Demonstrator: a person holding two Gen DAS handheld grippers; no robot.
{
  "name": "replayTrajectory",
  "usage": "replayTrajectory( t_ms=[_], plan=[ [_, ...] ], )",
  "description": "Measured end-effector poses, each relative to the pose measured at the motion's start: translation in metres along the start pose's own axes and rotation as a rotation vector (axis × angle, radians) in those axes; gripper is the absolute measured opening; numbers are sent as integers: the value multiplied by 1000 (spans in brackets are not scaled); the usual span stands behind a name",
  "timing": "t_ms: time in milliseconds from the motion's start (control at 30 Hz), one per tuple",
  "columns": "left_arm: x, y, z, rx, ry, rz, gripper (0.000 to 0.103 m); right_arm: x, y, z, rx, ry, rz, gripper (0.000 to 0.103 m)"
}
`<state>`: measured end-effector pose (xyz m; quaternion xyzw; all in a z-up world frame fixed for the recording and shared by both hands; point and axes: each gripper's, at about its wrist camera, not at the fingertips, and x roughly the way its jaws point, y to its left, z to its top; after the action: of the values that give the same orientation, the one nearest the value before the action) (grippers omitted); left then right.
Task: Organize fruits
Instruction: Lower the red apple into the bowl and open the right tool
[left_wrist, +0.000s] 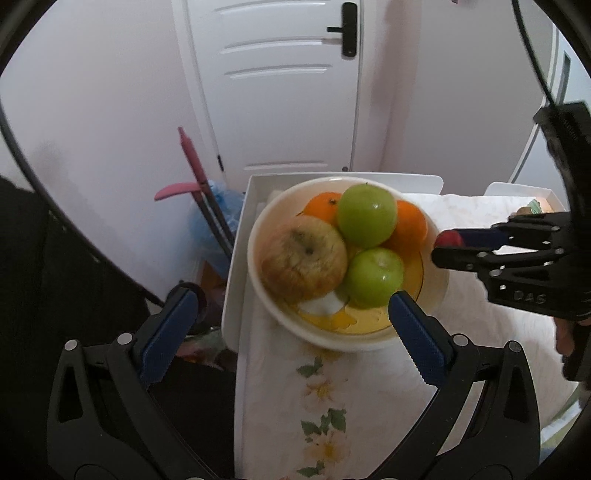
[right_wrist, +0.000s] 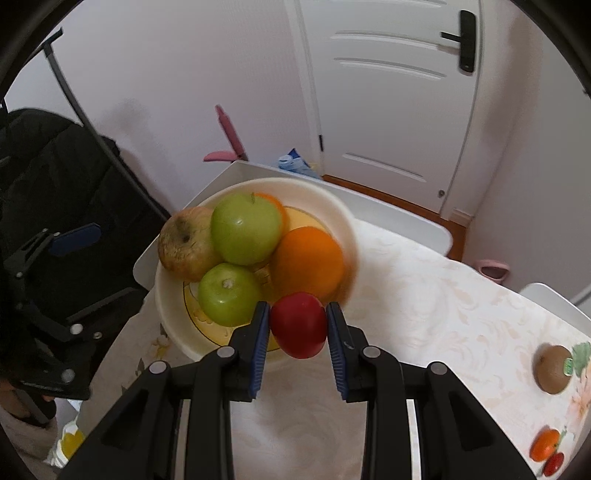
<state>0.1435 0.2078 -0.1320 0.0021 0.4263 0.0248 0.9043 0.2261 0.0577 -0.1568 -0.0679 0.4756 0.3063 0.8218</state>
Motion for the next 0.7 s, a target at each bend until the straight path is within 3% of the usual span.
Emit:
replayTrajectory(
  t_ms=[400, 433, 467, 533, 700],
  plan=[
    [3, 9, -21, -42, 18, -3, 103, 18, 3, -9, -31, -27, 35, 29],
    [2, 10, -22, -43, 19, -3, 103, 17, 3, -10, -33, -27, 37, 39],
    [2, 10, -22, -44, 20, -5, 103, 16, 3, -11, -33, -28, 34, 58],
    [1, 12, -22, -46, 21, -5, 103, 16, 5, -11, -26, -34, 24, 79],
    [-3, 15, -20, -53, 19, -12, 103, 9, 6, -15, 2, -57, 9, 88]
  ],
)
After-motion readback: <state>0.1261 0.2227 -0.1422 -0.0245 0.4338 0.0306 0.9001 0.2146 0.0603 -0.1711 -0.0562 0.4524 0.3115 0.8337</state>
